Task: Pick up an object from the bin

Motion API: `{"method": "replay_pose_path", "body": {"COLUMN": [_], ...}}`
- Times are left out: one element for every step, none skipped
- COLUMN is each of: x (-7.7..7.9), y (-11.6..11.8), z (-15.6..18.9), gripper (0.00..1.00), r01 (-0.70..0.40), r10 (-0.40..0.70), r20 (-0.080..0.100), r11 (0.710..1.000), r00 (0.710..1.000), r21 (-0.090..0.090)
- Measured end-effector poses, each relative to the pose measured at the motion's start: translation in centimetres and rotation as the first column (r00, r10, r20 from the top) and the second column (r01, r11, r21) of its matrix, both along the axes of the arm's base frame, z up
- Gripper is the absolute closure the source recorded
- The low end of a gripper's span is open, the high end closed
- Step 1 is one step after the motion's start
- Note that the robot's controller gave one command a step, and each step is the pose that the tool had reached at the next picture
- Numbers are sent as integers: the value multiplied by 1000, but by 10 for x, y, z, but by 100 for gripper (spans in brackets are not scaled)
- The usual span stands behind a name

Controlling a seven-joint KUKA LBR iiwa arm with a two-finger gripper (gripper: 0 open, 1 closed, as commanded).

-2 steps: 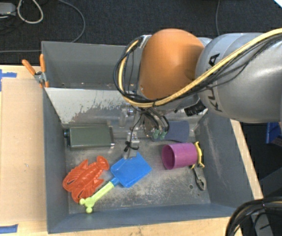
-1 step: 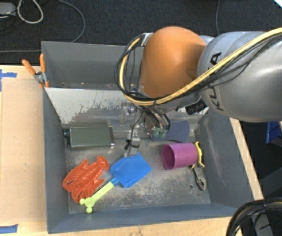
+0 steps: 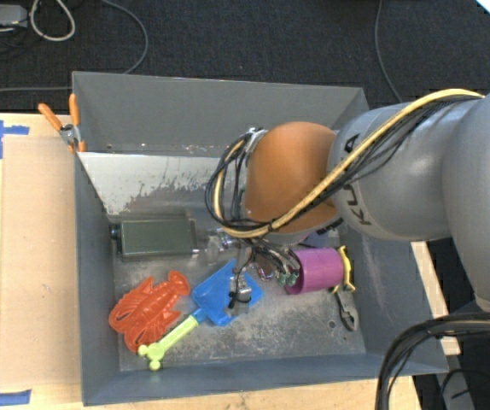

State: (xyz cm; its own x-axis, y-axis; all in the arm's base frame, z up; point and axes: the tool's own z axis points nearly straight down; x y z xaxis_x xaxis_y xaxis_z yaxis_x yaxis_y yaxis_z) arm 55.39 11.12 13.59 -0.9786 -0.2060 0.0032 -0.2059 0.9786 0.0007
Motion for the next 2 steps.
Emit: {"method": "replay_pose_path", "body": {"x": [-14, -6], "y": [-9, -29], "z": [7, -34], "gripper": [0, 0], "r01": [-105, -131], "r10": [105, 131], "r20": [6, -10], "r11": [995, 991], "r00": [994, 991], "r21": [1, 0]}}
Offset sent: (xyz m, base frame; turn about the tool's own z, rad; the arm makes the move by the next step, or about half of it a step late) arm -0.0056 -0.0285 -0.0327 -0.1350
